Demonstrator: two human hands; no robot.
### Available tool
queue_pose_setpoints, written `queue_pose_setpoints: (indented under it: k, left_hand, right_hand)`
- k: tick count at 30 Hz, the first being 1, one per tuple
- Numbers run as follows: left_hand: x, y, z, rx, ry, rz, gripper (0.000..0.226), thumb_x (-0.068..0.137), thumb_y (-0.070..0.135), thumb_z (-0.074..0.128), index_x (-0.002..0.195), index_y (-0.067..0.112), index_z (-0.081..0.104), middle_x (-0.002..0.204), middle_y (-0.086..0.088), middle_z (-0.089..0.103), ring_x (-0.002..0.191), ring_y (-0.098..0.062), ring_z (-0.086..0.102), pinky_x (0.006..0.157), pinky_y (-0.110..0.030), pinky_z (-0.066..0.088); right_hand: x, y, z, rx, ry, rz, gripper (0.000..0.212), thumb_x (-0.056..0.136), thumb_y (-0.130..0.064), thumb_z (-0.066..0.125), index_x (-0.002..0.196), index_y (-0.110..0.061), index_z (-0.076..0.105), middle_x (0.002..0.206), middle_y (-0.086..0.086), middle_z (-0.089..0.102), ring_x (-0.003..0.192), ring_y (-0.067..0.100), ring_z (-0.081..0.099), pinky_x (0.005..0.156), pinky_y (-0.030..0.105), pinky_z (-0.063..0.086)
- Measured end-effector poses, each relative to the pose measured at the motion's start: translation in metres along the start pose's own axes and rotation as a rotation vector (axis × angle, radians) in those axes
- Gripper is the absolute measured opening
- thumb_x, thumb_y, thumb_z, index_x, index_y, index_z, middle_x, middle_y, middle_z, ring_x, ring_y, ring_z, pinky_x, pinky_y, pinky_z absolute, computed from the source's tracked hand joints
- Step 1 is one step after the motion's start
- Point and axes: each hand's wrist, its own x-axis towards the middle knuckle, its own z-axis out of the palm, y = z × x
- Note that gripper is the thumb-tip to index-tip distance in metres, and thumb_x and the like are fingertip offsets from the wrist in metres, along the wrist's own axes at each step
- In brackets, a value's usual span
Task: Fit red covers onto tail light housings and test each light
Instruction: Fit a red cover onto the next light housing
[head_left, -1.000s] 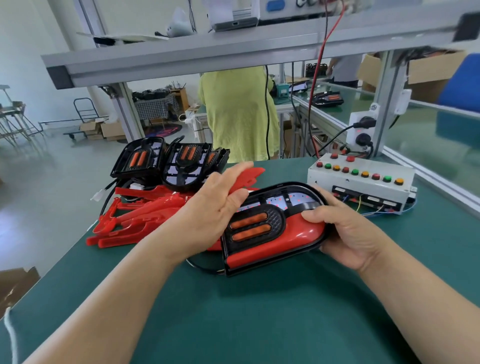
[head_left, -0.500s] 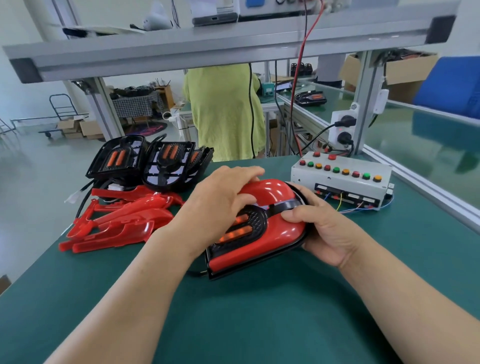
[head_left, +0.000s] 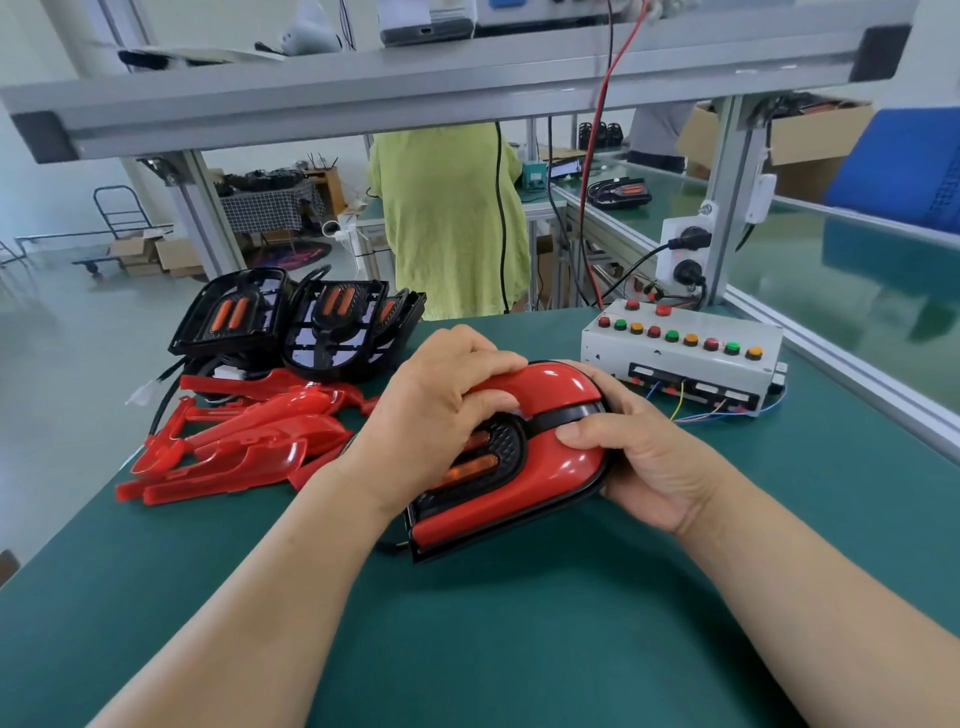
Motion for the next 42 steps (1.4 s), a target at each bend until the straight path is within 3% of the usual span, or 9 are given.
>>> queue_pose_setpoints:
  k: [4, 11, 19, 21, 23, 33, 36, 40, 42]
  left_hand:
    - [-0.002, 0.000, -0.003, 0.008, 0.011, -0.025, 0.030, 0.089, 0.012, 0.070, 0.118, 0.017, 0.071, 0.102, 0.004, 0.057, 0.103, -0.012, 0.055, 0.095, -0.027, 0.045]
    - [-0.003, 0.000, -0.007, -0.045, -0.031, -0.076, 0.029, 0.090, 0.011, 0.069, 0.118, 0.018, 0.072, 0.102, 0.004, 0.055, 0.100, -0.011, 0.056, 0.086, -0.013, 0.045]
    - [-0.004, -0.004, -0.008, -0.043, -0.033, -0.041, 0.031, 0.087, 0.011, 0.072, 0.117, 0.017, 0.072, 0.099, 0.004, 0.059, 0.100, -0.012, 0.058, 0.094, -0.030, 0.048]
    - [-0.005, -0.003, -0.004, -0.057, -0.012, -0.022, 0.030, 0.088, 0.012, 0.071, 0.117, 0.016, 0.073, 0.100, 0.002, 0.059, 0.100, -0.013, 0.058, 0.092, -0.032, 0.048]
    - [-0.005, -0.002, 0.001, -0.038, 0.003, 0.001, 0.030, 0.088, 0.012, 0.071, 0.118, 0.013, 0.072, 0.100, -0.001, 0.059, 0.100, -0.016, 0.058, 0.093, -0.035, 0.047]
    - [-0.007, 0.002, 0.008, 0.026, 0.028, 0.042, 0.034, 0.086, 0.014, 0.073, 0.120, 0.011, 0.071, 0.100, -0.004, 0.058, 0.100, -0.023, 0.055, 0.093, -0.041, 0.045]
    - [-0.010, 0.001, 0.005, 0.013, 0.014, 0.016, 0.034, 0.088, 0.028, 0.071, 0.120, 0.015, 0.071, 0.104, -0.001, 0.059, 0.104, -0.018, 0.055, 0.096, -0.037, 0.044]
    - [-0.012, -0.022, -0.021, -0.080, 0.327, -0.240, 0.032, 0.094, 0.048, 0.050, 0.106, 0.027, 0.071, 0.103, 0.012, 0.065, 0.099, -0.002, 0.058, 0.085, -0.012, 0.044]
    - [-0.014, -0.051, -0.047, -0.015, 0.486, -0.454, 0.036, 0.095, 0.053, 0.042, 0.101, 0.032, 0.070, 0.088, 0.014, 0.065, 0.079, -0.002, 0.059, 0.069, -0.016, 0.046]
  right_hand:
    - [0.000, 0.000, 0.000, -0.002, -0.011, -0.003, 0.079, 0.062, 0.013, 0.066, 0.135, -0.013, 0.054, 0.110, 0.014, 0.069, 0.090, 0.027, 0.066, 0.074, 0.038, 0.057]
    - [0.000, -0.001, 0.000, 0.003, -0.004, -0.009, 0.075, 0.062, 0.008, 0.062, 0.134, -0.013, 0.054, 0.109, 0.012, 0.069, 0.088, 0.025, 0.067, 0.071, 0.037, 0.059]
    - [0.000, 0.004, 0.000, 0.006, 0.025, -0.019, 0.067, 0.065, 0.002, 0.074, 0.128, -0.016, 0.060, 0.109, 0.010, 0.072, 0.089, 0.025, 0.069, 0.073, 0.038, 0.060]
    - [0.002, 0.007, 0.005, 0.029, 0.082, -0.036, 0.065, 0.067, -0.011, 0.084, 0.128, -0.014, 0.060, 0.108, 0.011, 0.072, 0.088, 0.024, 0.070, 0.073, 0.037, 0.060]
    - [0.003, 0.010, 0.009, 0.040, 0.153, -0.053, 0.059, 0.071, -0.026, 0.077, 0.126, -0.011, 0.062, 0.102, 0.011, 0.073, 0.083, 0.023, 0.070, 0.071, 0.037, 0.061]
    - [0.004, 0.006, 0.000, 0.020, 0.171, 0.008, 0.058, 0.070, -0.022, 0.075, 0.125, -0.006, 0.063, 0.104, 0.018, 0.071, 0.085, 0.029, 0.070, 0.069, 0.040, 0.059]
    - [0.004, 0.007, 0.000, 0.014, 0.184, 0.001, 0.059, 0.067, -0.023, 0.076, 0.123, -0.008, 0.064, 0.103, 0.017, 0.072, 0.083, 0.028, 0.070, 0.069, 0.041, 0.061]
    - [0.005, 0.008, 0.000, 0.012, 0.193, 0.002, 0.057, 0.071, -0.022, 0.073, 0.125, -0.006, 0.062, 0.114, 0.022, 0.070, 0.091, 0.032, 0.068, 0.082, 0.052, 0.058]
    - [0.005, 0.008, 0.000, 0.005, 0.211, 0.009, 0.056, 0.072, -0.022, 0.072, 0.126, -0.006, 0.062, 0.116, 0.023, 0.069, 0.093, 0.033, 0.067, 0.084, 0.055, 0.055]
